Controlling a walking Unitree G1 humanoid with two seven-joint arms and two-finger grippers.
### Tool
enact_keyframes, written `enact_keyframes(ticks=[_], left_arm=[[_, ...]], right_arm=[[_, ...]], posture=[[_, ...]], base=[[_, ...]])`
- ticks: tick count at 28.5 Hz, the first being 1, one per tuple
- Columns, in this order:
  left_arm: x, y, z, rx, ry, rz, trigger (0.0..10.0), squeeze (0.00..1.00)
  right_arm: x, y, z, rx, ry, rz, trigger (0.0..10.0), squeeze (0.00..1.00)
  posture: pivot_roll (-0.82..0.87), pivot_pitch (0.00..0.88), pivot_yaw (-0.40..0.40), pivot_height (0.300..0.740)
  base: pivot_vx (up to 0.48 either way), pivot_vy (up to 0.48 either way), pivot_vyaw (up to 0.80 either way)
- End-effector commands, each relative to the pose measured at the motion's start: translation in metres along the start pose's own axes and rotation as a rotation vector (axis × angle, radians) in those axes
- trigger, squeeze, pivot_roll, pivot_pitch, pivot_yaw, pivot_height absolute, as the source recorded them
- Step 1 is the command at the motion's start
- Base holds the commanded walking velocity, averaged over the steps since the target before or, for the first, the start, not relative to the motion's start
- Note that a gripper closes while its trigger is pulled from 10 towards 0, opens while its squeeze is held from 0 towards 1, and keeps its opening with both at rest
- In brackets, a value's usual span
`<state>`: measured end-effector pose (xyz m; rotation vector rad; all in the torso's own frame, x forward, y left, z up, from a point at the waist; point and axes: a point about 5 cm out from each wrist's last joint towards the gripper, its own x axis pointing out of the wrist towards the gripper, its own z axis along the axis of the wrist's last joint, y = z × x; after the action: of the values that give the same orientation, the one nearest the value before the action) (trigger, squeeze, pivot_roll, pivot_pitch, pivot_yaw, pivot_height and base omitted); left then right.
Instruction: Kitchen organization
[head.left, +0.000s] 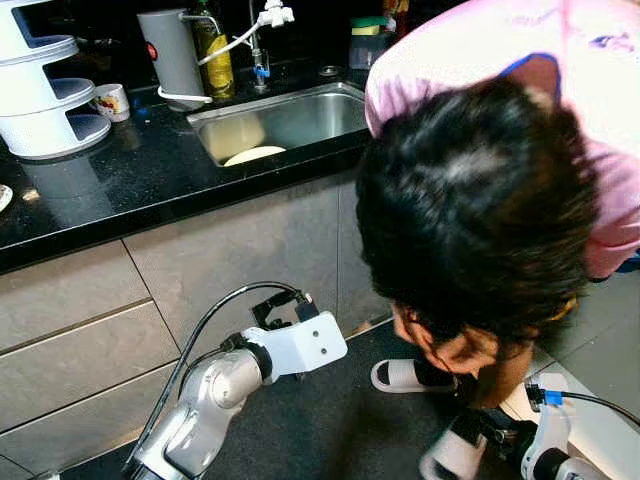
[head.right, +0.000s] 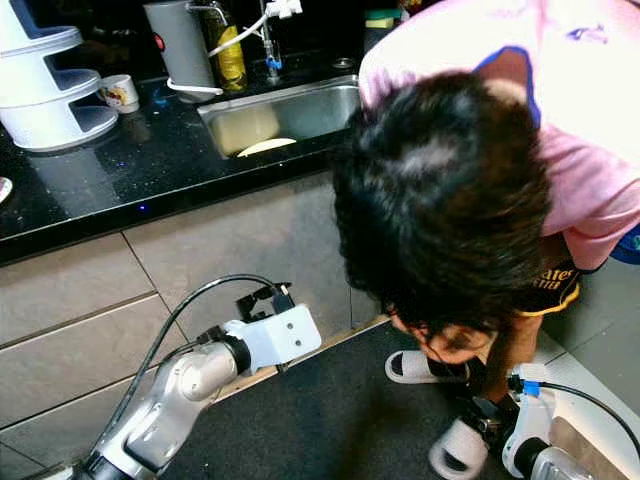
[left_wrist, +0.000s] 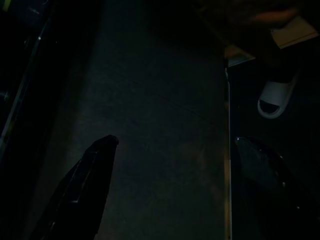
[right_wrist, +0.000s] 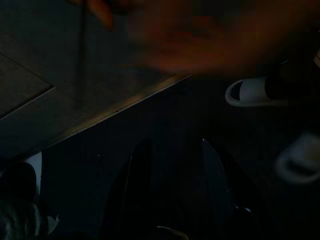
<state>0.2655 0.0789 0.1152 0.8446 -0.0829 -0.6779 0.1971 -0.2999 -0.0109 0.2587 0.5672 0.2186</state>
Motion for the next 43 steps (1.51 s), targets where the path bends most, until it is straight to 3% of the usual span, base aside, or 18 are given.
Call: enact_keyframes(ticks=[1, 43], left_arm=[[-0.0019, 0.0043, -0.0017, 0.014, 0.007, 0.001, 10.0, 0.00], [-0.0006, 0.0033, -0.0066, 0.013, 0.011, 0.000, 10.0, 0.00]], right_arm=[[0.0018, 0.0024, -0.0001, -0.003, 0.005, 0.009, 10.0, 0.00], [0.0048, 0.0044, 0.0010, -0.005, -0.023, -0.005, 10.0, 0.00]], posture=[[-0.04, 0.000, 0.022, 0.740], [-0.04, 0.000, 0.015, 0.740]], base=[[0.000, 0.000, 0.00], [0.000, 0.000, 0.00]])
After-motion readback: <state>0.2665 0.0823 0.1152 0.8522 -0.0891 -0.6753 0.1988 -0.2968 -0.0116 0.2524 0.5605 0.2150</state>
